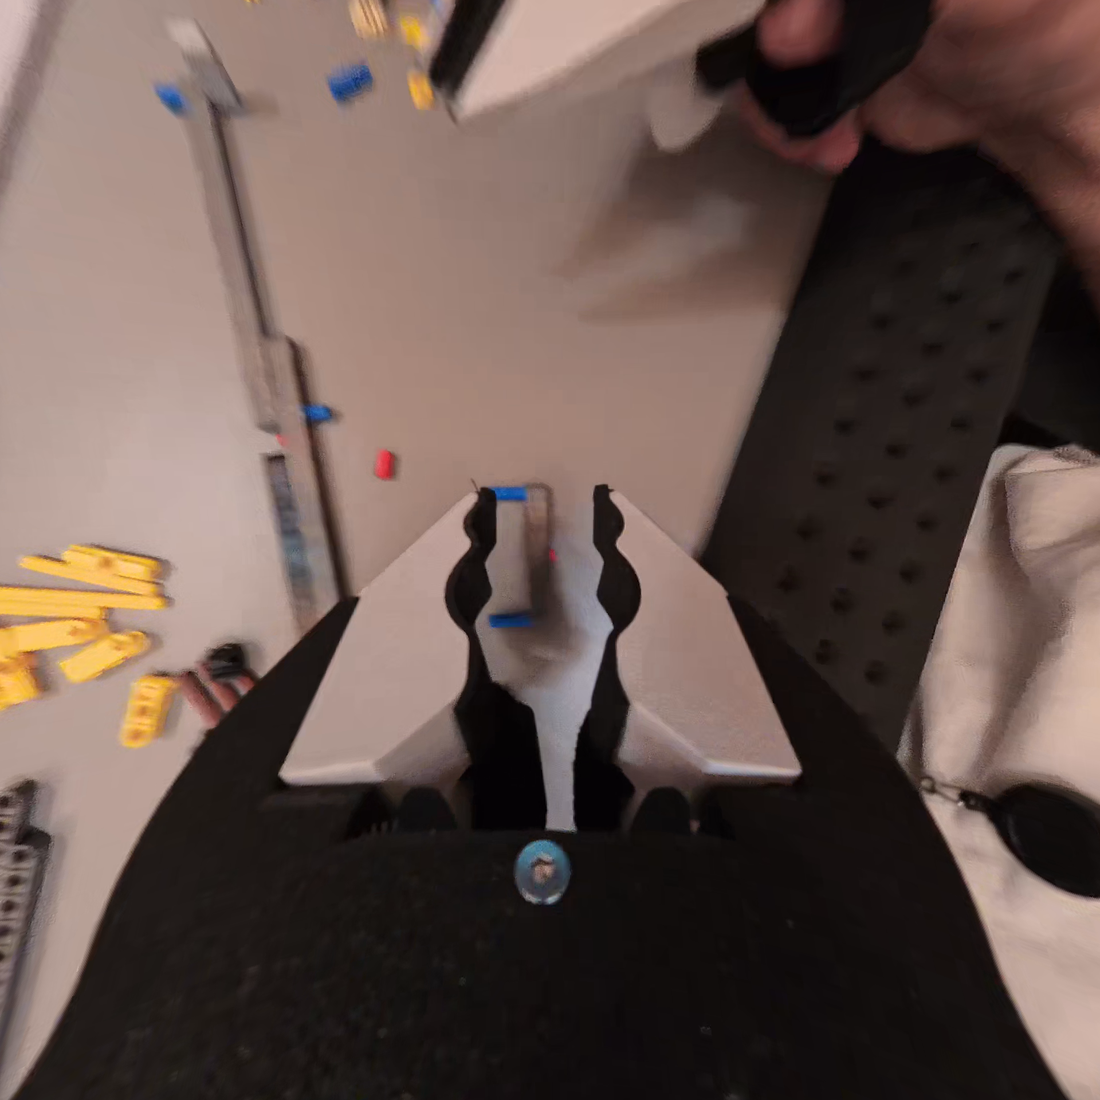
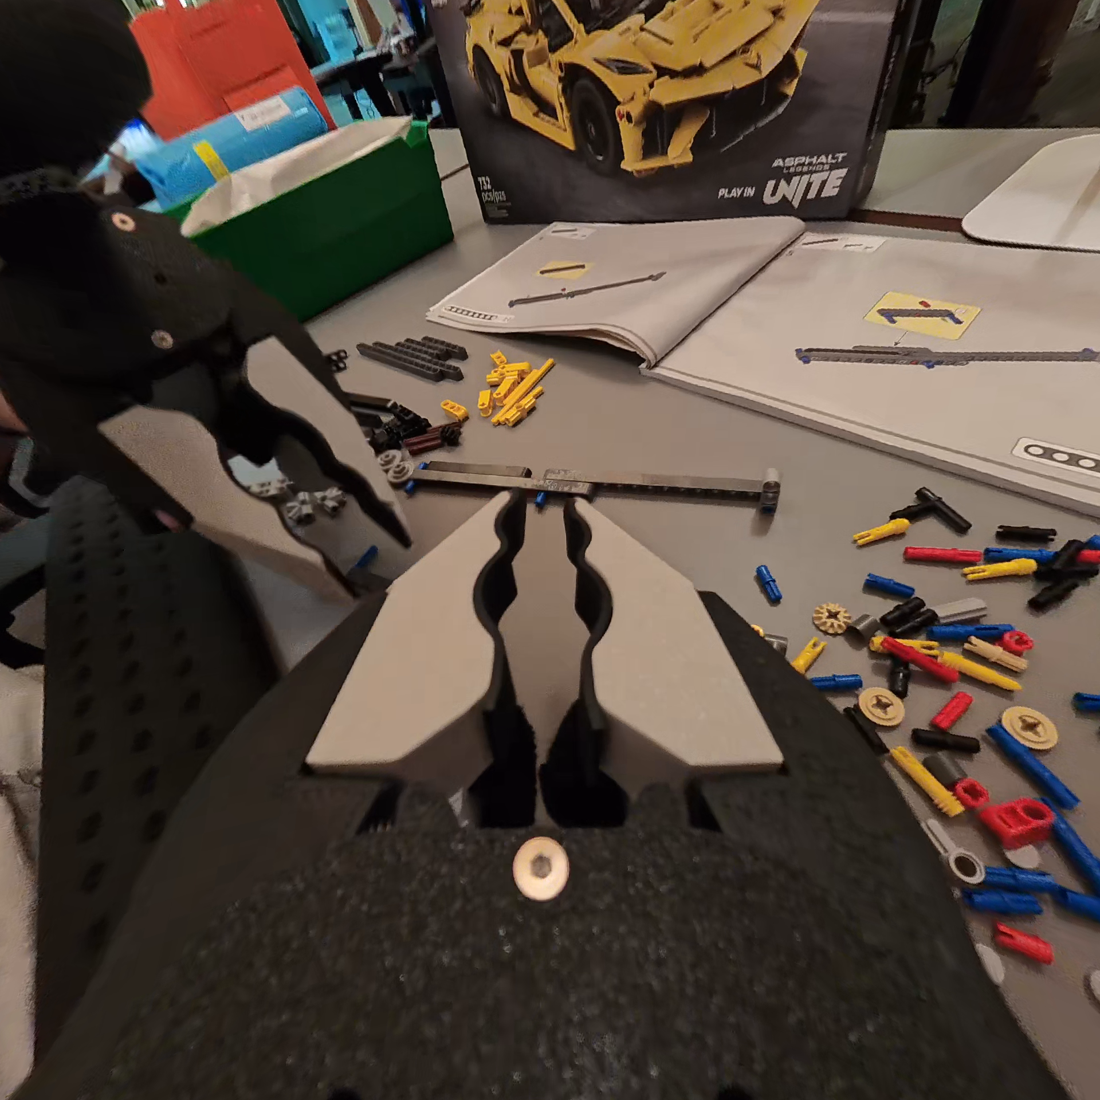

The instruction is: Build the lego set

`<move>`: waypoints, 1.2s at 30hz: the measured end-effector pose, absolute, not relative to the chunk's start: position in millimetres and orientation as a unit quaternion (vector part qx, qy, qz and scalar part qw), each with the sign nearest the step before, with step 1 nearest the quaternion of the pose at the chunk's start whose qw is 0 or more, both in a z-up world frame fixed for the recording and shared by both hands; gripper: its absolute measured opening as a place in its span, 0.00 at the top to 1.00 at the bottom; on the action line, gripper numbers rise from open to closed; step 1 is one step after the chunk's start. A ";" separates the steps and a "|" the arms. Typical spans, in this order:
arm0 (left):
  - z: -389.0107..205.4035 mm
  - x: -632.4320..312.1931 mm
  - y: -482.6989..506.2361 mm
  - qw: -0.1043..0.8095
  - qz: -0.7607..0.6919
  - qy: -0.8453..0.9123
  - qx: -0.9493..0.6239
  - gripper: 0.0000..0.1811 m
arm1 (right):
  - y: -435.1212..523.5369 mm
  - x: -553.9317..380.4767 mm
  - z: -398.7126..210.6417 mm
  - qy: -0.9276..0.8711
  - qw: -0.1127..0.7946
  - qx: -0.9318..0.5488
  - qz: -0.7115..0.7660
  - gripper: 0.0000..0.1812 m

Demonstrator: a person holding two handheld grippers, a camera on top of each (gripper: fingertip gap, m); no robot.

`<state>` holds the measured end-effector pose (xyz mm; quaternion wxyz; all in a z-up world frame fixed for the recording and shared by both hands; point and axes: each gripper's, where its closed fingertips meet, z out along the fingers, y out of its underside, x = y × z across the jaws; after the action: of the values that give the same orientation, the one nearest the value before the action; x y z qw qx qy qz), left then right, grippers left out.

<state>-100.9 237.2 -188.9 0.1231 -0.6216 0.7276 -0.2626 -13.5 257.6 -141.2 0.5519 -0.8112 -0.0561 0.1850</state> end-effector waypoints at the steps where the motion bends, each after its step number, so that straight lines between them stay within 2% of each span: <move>1: -179.6 -96.0 246.0 0.146 -0.276 0.725 -0.614 0.85 | 256.1 -11.5 -140.2 -0.049 0.556 -0.807 0.190 0.93; 2: -174.5 -91.2 261.1 0.173 -0.268 0.727 -0.608 0.91 | 254.5 -10.4 -139.0 -0.044 0.559 -0.804 0.197 0.93; 5: -186.3 -83.4 298.0 0.172 -0.192 0.757 -0.600 0.94 | 252.5 -8.6 -133.9 -0.034 0.569 -0.793 0.216 0.93; 9: -201.2 -78.2 294.7 0.094 -0.159 0.795 -0.578 0.93 | 251.9 -10.5 -136.6 -0.039 0.563 -0.796 0.217 0.93; 20: -213.8 -74.6 302.7 0.076 -0.139 0.785 -0.599 0.98 | 251.2 -12.6 -137.1 -0.046 0.563 -0.796 0.218 0.93; 22: -201.6 -61.1 302.1 0.083 -0.222 0.723 -0.649 0.98 | 252.4 -9.8 -135.2 -0.052 0.572 -0.796 0.189 0.92; 24: -169.7 -36.4 296.7 0.098 -0.376 0.612 -0.689 0.98 | 255.3 -4.8 -126.3 -0.056 0.598 -0.789 0.130 0.88; 26: -121.8 -16.1 288.5 0.102 -0.556 0.467 -0.680 0.98 | 257.1 -1.3 -107.1 -0.043 0.638 -0.767 0.058 0.84; 28: -90.4 -9.9 282.5 0.068 -0.674 0.333 -0.656 0.98 | 255.2 -2.6 -80.5 -0.009 0.687 -0.727 0.008 0.86; 29: -81.1 -9.3 279.9 0.049 -0.712 0.277 -0.643 0.99 | 254.8 -5.4 -72.3 0.000 0.701 -0.713 -0.014 0.89; 32: -64.2 -11.8 272.0 -0.003 -0.778 0.164 -0.606 0.99 | 258.1 -10.9 -66.0 0.010 0.707 -0.703 -0.078 0.87; 36: -55.7 -15.4 261.0 -0.010 -0.797 0.133 -0.589 0.99 | 254.2 -14.0 -55.6 0.007 0.722 -0.684 -0.103 0.91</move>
<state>-15.4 261.0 -55.7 -0.0103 -0.5889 0.1327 -0.7972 -14.0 254.2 -55.6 0.7221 -0.6840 0.0073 -0.1029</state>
